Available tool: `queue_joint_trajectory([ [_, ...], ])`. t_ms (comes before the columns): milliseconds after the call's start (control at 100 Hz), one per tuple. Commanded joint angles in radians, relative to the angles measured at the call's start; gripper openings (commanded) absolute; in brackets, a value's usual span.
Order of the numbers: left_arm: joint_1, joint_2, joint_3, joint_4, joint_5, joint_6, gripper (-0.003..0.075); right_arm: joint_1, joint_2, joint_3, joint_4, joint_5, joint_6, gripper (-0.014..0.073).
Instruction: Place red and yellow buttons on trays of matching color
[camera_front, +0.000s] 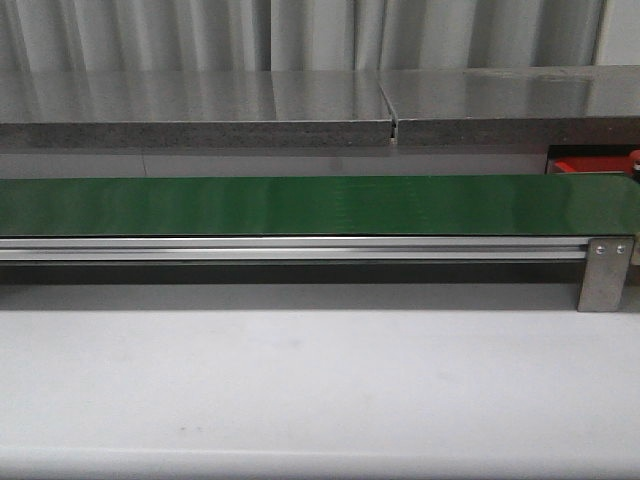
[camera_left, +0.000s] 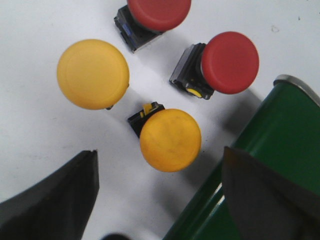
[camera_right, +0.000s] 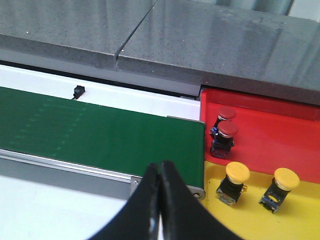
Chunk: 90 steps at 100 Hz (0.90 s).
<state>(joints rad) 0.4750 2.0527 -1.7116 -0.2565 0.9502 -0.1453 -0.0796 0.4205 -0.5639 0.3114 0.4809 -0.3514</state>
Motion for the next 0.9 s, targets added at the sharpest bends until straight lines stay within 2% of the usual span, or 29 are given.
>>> queue_joint_trajectory([
  [0, -0.008, -0.054, -0.037, -0.027, -0.047, -0.026, 0.0513, 0.001, 0.004, -0.027, 0.012, -0.071, -0.010, -0.0118],
  [610, -0.029, 0.045, -0.037, -0.070, -0.103, -0.050, 0.0502, 0.001, 0.004, -0.027, 0.012, -0.071, -0.010, -0.0118],
  [670, -0.029, 0.055, -0.037, -0.070, -0.091, -0.050, 0.0454, 0.001, 0.004, -0.027, 0.012, -0.071, -0.010, -0.0118],
  [890, -0.029, 0.059, -0.037, -0.062, -0.107, -0.050, 0.0158, 0.001, 0.004, -0.027, 0.012, -0.071, -0.010, -0.0118],
])
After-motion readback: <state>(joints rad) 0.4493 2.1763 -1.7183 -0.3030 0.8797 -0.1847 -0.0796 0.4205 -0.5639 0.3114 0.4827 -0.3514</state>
